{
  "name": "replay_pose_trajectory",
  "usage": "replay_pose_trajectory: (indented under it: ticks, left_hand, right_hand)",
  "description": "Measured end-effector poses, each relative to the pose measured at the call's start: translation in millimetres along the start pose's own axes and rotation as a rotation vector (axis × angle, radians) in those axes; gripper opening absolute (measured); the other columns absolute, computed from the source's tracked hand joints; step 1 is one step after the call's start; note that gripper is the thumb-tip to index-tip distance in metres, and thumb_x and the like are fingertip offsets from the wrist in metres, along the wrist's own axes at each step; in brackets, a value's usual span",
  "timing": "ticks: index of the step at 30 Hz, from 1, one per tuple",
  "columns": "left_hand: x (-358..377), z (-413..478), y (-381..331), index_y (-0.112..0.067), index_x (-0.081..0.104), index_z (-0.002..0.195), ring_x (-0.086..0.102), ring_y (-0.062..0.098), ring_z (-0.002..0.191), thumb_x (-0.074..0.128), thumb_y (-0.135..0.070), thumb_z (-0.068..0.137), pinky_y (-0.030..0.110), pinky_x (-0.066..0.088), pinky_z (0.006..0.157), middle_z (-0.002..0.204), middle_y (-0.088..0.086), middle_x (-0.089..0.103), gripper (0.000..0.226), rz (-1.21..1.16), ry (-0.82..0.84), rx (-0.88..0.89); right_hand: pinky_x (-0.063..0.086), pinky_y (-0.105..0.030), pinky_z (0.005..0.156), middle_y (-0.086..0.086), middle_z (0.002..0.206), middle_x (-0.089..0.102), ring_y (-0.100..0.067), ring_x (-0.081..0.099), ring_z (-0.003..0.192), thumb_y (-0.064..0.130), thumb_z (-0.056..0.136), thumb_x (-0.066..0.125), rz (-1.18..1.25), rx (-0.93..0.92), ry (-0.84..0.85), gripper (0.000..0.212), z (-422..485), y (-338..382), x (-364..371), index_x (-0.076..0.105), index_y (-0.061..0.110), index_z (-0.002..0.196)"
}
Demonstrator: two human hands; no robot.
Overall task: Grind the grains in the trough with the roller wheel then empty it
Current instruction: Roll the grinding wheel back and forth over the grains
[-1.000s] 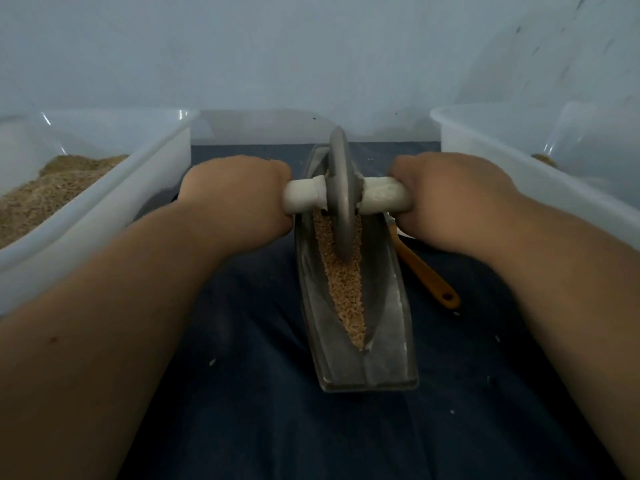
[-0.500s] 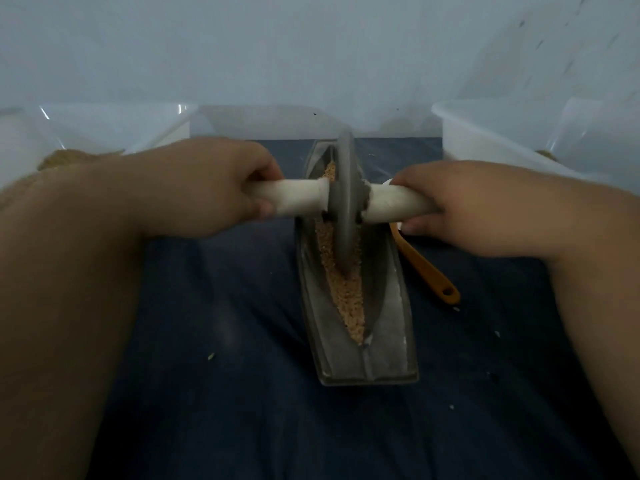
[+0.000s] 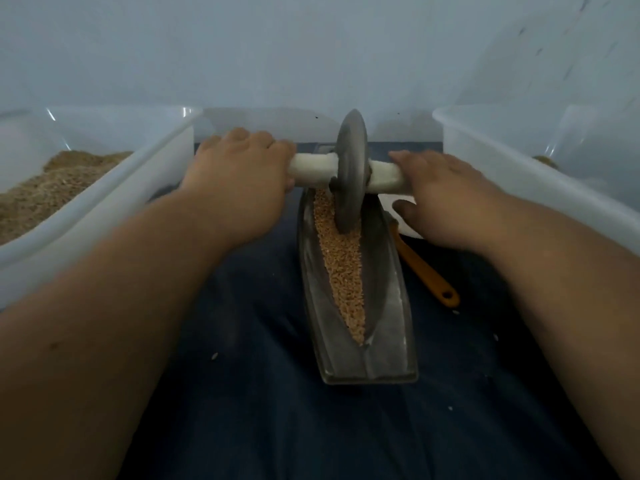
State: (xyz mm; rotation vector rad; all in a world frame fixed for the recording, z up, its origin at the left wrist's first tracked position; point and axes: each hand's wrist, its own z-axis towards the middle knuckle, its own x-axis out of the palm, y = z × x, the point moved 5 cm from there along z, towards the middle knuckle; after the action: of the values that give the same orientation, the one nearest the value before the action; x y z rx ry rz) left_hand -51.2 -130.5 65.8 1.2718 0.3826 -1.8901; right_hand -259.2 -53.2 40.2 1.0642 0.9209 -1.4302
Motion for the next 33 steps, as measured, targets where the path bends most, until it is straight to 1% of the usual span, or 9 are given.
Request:
replay_pose_trajectory:
  ticks: [3, 7, 11, 15, 19, 24, 27, 29, 33]
  left_hand:
    - [-11.7, -10.6, 9.5, -0.028, 0.058, 0.108, 0.058, 0.021, 0.091, 0.049, -0.045, 0.092, 0.040, 0.048, 0.082, 0.101, -0.002, 0.062, 0.025, -0.079, 0.279, 0.081]
    - [-33.2, -30.4, 10.6, -0.047, 0.057, 0.097, 0.054, -0.002, 0.078, 0.052, -0.058, 0.079, 0.019, 0.035, 0.065, 0.083, -0.020, 0.059, 0.022, -0.251, 0.509, 0.087]
    - [-36.1, -30.1, 8.5, -0.051, 0.057, 0.098, 0.052, -0.006, 0.076, 0.053, -0.055, 0.082, 0.013, 0.029, 0.061, 0.082, -0.023, 0.059, 0.016, -0.254, 0.466, 0.091]
    - [-9.2, -15.6, 14.6, -0.034, 0.053, 0.135, 0.056, 0.019, 0.110, 0.050, -0.040, 0.096, 0.030, 0.039, 0.087, 0.126, -0.002, 0.062, 0.039, -0.221, 0.390, 0.013]
    - [16.3, -0.7, 14.1, -0.024, 0.027, 0.151, 0.030, 0.027, 0.141, 0.031, -0.031, 0.103, 0.048, 0.014, 0.118, 0.151, 0.006, 0.041, 0.049, -0.140, 0.109, -0.123]
    - [25.7, 1.0, 7.0, -0.017, 0.003, 0.155, -0.008, 0.027, 0.149, 0.025, -0.038, 0.102, 0.053, -0.007, 0.118, 0.163, 0.001, 0.005, 0.061, -0.065, -0.068, -0.052]
    - [18.7, 0.9, 8.0, -0.018, 0.018, 0.154, 0.020, 0.031, 0.144, 0.036, -0.037, 0.100, 0.051, 0.011, 0.117, 0.155, 0.008, 0.031, 0.060, -0.084, 0.008, -0.028]
    - [9.3, -1.2, 8.7, -0.020, 0.038, 0.143, 0.046, 0.035, 0.125, 0.043, -0.036, 0.098, 0.049, 0.035, 0.106, 0.137, 0.011, 0.051, 0.048, -0.097, 0.093, 0.019]
    - [-15.7, -17.1, 9.7, -0.031, 0.059, 0.111, 0.058, 0.014, 0.085, 0.047, -0.049, 0.092, 0.035, 0.046, 0.078, 0.097, -0.007, 0.063, 0.029, -0.089, 0.341, 0.110]
  right_hand:
    - [0.047, -0.038, 0.087, 0.002, 0.114, 0.059, -0.017, 0.056, 0.100, 0.050, 0.087, 0.055, 0.015, -0.102, 0.114, 0.040, -15.0, 9.5, -22.5, 0.051, 0.034, 0.123]
    - [0.035, -0.022, 0.058, 0.018, 0.078, 0.057, 0.004, 0.054, 0.074, 0.060, 0.071, 0.050, 0.062, -0.145, 0.354, 0.020, -37.7, 16.2, -40.3, 0.048, 0.047, 0.086]
    - [0.047, -0.030, 0.074, 0.018, 0.091, 0.062, -0.001, 0.058, 0.082, 0.051, 0.080, 0.059, 0.132, -0.107, 0.457, 0.030, -38.5, 9.8, -36.9, 0.049, 0.051, 0.108]
    - [0.039, -0.037, 0.096, 0.004, 0.133, 0.053, -0.019, 0.051, 0.117, 0.033, 0.091, 0.063, 0.121, -0.128, 0.109, 0.063, -20.1, 7.2, -21.8, 0.034, 0.038, 0.147]
    - [0.003, -0.044, 0.118, -0.008, 0.153, 0.035, -0.030, 0.030, 0.139, 0.016, 0.096, 0.055, 0.011, -0.059, -0.232, 0.065, -1.9, 8.2, -1.6, 0.026, 0.022, 0.153]
    - [-0.010, -0.039, 0.118, -0.006, 0.163, -0.003, -0.025, -0.006, 0.149, 0.013, 0.091, 0.054, 0.010, 0.048, -0.209, 0.088, 10.2, -1.9, 17.1, -0.005, 0.024, 0.155]
    - [-0.002, -0.038, 0.119, -0.007, 0.161, 0.015, -0.025, 0.011, 0.148, 0.023, 0.092, 0.057, 0.007, 0.030, -0.122, 0.086, 4.4, -1.6, 12.7, 0.000, 0.023, 0.156]
    - [0.020, -0.040, 0.115, -0.007, 0.153, 0.033, -0.028, 0.032, 0.138, 0.032, 0.093, 0.059, 0.007, -0.005, -0.047, 0.080, -3.6, 0.7, -1.2, 0.010, 0.024, 0.155]
    - [0.044, -0.036, 0.085, 0.002, 0.125, 0.056, -0.021, 0.055, 0.107, 0.041, 0.091, 0.054, -0.029, -0.116, 0.099, 0.059, -28.4, 12.5, -33.9, 0.035, 0.035, 0.147]
